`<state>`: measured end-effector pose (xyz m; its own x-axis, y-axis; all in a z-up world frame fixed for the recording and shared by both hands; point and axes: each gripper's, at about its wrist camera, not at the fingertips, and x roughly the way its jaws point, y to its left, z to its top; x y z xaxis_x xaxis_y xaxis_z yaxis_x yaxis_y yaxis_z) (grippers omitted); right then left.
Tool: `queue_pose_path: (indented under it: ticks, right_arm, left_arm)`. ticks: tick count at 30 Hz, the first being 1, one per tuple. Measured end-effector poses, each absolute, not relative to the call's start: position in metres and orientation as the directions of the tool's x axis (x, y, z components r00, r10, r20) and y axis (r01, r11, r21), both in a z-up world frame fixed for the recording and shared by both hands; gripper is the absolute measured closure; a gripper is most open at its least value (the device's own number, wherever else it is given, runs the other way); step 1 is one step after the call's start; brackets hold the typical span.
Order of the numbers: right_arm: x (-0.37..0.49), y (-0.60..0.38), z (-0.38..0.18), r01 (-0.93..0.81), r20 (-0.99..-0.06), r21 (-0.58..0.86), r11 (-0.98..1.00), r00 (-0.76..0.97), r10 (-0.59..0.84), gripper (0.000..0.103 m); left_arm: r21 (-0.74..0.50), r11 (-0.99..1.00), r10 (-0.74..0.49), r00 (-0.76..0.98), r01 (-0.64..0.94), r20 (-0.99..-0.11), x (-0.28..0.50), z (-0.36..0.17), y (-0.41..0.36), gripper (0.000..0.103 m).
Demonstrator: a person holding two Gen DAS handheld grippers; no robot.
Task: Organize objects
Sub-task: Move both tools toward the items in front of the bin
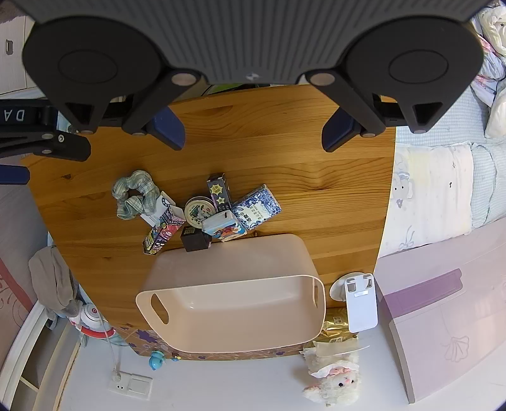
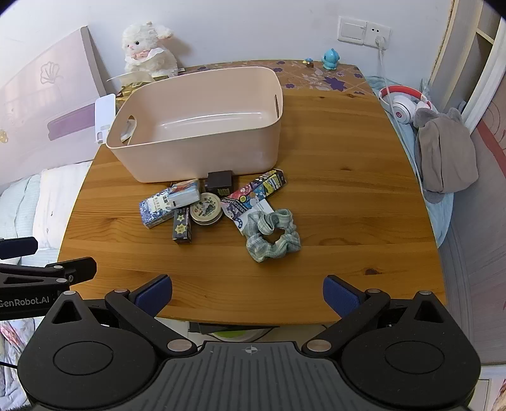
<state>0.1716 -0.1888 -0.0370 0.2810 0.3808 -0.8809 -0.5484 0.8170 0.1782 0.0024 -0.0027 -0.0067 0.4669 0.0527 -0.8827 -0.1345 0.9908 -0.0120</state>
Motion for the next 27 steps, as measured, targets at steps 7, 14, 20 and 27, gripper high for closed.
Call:
queue_pose_path:
  ticks: [7, 14, 20, 27]
  right_arm:
    - [0.171, -0.189, -0.039, -0.528, -0.879, 0.193, 0.827, 0.281, 0.386, 0.0]
    - [0.173, -0.185, -0.038, -0.515, -0.876, 0.201, 0.834, 0.287, 0.388, 0.0]
    - [0.177, -0.18, -0.039, -0.499, -0.871, 0.213, 0.84, 0.292, 0.395, 0.0]
    - [0.181, -0.173, -0.045, -0.474, -0.869, 0.218, 0.853, 0.303, 0.39, 0.0]
  left_arm:
    - [-0.017, 0.99, 0.052, 0.468, -0.143, -0.882, 0.001, -0.007, -0.004, 0.009]
    - [-0.025, 0.989, 0.047, 0.464, -0.147, -0.885, 0.003, -0.008, -0.002, 0.009]
    - [-0.032, 0.989, 0.041, 0.467, -0.147, -0.884, 0.008, -0.01, 0.004, 0.009]
    - [-0.049, 0.986, 0.031, 0.468, -0.157, -0.883, 0.016, -0.016, 0.014, 0.009]
